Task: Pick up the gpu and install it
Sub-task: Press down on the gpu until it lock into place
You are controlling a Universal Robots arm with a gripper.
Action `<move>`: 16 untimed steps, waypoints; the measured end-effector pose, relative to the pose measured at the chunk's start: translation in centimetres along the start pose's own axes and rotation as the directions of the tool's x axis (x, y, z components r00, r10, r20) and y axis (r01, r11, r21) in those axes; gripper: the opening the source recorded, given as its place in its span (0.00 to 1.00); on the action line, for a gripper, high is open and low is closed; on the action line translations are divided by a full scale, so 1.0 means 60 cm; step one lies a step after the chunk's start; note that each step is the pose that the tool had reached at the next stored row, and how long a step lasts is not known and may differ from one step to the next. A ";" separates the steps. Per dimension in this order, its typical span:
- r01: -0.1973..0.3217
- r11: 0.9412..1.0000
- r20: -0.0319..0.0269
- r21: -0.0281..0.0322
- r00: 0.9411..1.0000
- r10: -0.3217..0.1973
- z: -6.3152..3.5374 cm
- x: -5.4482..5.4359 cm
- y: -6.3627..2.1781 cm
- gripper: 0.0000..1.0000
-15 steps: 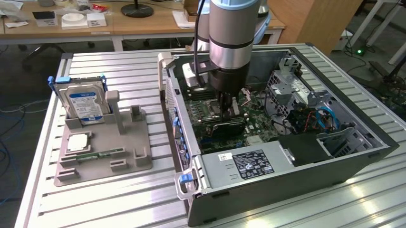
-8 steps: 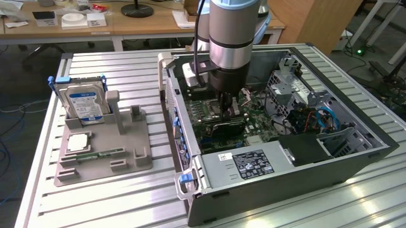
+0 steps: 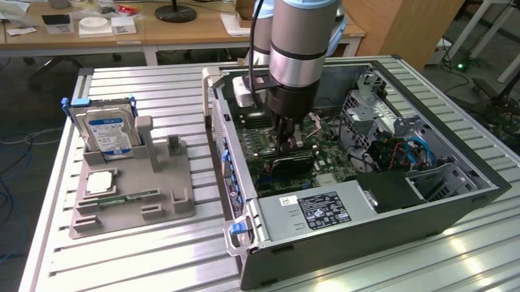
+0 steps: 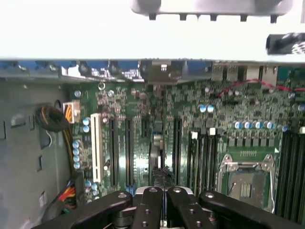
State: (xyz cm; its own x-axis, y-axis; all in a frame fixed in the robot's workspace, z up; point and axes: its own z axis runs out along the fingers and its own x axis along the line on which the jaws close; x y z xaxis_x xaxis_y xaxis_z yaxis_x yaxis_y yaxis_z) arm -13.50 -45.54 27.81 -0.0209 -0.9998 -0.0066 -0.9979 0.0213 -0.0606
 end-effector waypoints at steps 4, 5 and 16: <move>0.000 0.999 -0.001 -0.038 1.000 0.000 -0.003 -0.001 0.000 0.11; 0.000 0.999 -0.001 -0.047 1.000 0.000 -0.004 -0.002 0.000 0.11; 0.002 0.997 -0.010 -0.073 1.000 -0.003 -0.005 -0.011 0.021 0.11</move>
State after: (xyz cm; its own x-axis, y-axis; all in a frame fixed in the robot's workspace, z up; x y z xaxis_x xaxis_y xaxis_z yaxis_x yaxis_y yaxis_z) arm -14.76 -44.87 28.04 -0.0183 -0.9998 0.0038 -0.9998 0.0184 0.0122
